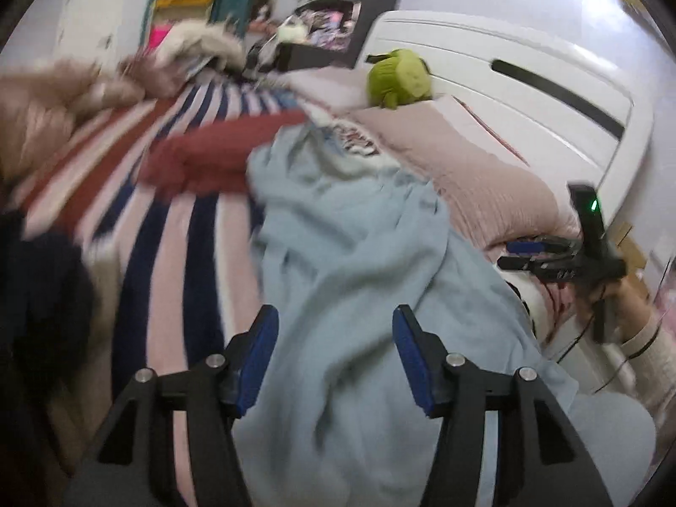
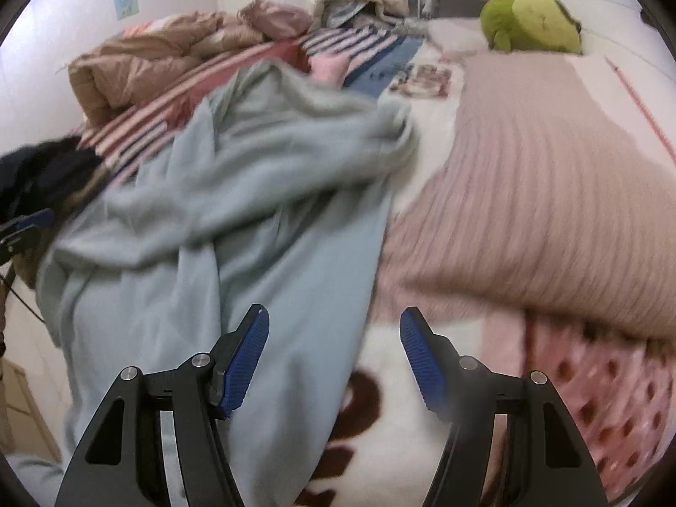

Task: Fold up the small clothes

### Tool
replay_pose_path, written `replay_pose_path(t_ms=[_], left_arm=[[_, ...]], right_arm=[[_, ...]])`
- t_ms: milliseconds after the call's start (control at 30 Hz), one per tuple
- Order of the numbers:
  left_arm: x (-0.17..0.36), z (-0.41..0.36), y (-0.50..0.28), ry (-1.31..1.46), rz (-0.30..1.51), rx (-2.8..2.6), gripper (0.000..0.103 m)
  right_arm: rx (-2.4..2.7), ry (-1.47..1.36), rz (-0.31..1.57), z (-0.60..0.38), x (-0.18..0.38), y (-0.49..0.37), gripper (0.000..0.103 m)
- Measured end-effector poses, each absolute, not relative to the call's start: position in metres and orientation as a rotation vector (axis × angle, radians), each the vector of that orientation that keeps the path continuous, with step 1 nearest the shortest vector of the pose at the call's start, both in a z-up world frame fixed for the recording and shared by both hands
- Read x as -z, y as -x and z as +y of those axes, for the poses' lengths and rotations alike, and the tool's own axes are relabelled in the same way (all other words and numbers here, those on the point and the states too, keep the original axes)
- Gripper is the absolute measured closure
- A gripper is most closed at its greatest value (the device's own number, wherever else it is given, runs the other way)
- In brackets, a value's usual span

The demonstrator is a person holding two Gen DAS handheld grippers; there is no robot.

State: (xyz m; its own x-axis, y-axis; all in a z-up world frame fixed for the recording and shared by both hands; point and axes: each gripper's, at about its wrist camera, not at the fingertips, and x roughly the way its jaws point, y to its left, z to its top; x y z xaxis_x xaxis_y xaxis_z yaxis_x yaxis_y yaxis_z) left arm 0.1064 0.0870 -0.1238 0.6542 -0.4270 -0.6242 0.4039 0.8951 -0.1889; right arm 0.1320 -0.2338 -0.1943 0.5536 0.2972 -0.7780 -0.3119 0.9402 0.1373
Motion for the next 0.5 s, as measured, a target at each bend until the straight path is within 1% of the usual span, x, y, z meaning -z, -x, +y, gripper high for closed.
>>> replay_pose_path(t_ms=[133,267,300,400,433,467,500], left_arm=[[0.113,0.031,-0.148,-0.064,0.727,0.562,0.052],[0.121,-0.022,-0.198,-0.089,0.787,0.635,0.052],[0.121,-0.035,-0.210,-0.093,0.795,0.646,0.052],[0.128,-0.059,-0.236,-0.094,0.838,0.686,0.052],[0.133,-0.069,-0.246,-0.096,0.860,0.693,0.052],[0.138,-0.078,-0.256,-0.101,0.881,0.694,0.054],[0.142,-0.084,-0.265,-0.106,0.896,0.692,0.061]], right_arm=[[-0.376,0.012,0.853,-0.242,0.158,-0.140,0.042],[-0.412,0.006,0.791,-0.253,0.122,-0.135,0.041],[-0.423,0.003,0.779,-0.258,0.114,-0.132,0.040],[-0.446,-0.013,0.774,-0.266,0.105,-0.131,0.033],[-0.450,-0.020,0.780,-0.268,0.106,-0.134,0.033],[-0.447,-0.024,0.787,-0.269,0.110,-0.140,0.033],[-0.443,-0.024,0.791,-0.269,0.115,-0.145,0.033]])
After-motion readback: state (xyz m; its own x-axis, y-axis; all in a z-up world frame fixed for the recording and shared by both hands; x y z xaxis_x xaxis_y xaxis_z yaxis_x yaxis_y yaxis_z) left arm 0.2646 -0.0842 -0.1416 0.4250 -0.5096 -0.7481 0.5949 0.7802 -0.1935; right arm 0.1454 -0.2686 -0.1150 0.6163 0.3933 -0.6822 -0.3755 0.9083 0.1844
